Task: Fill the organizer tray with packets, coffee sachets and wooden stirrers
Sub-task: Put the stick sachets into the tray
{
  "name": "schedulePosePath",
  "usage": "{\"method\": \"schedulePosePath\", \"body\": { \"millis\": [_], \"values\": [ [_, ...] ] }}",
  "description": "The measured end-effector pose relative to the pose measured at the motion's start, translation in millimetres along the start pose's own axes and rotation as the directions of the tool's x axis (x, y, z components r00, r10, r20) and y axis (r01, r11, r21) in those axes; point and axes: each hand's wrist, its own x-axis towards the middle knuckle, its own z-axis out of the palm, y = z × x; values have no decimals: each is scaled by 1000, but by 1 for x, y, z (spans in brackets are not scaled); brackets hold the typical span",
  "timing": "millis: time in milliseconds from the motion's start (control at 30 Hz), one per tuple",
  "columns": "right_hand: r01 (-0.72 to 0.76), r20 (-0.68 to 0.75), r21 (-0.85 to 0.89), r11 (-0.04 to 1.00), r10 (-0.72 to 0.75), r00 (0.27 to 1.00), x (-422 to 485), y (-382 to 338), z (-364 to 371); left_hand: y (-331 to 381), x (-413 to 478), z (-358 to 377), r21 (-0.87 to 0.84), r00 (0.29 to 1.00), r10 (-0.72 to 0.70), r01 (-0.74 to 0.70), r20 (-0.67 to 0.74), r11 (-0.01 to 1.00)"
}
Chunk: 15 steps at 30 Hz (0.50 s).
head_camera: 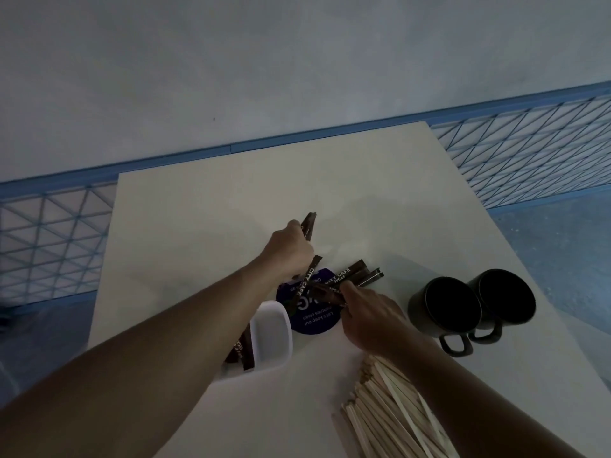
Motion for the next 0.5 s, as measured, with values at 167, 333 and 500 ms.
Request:
{"method": "schedulePosePath", "body": {
  "millis": [167,333,500],
  "values": [
    [-63,-5,131,989,65,998,1,-10,-10,2,-18,-20,-118,999,-23,19,-38,993],
    [-126,10,355,926,131,991,-1,-29,-21,-10,-45,-37,-278,999,7,-20,-50,960],
    [-166,20,503,848,181,983,-9,-55,-22,-32,-75,-51,-489,996,4,-45,-84,871]
  ]
}}
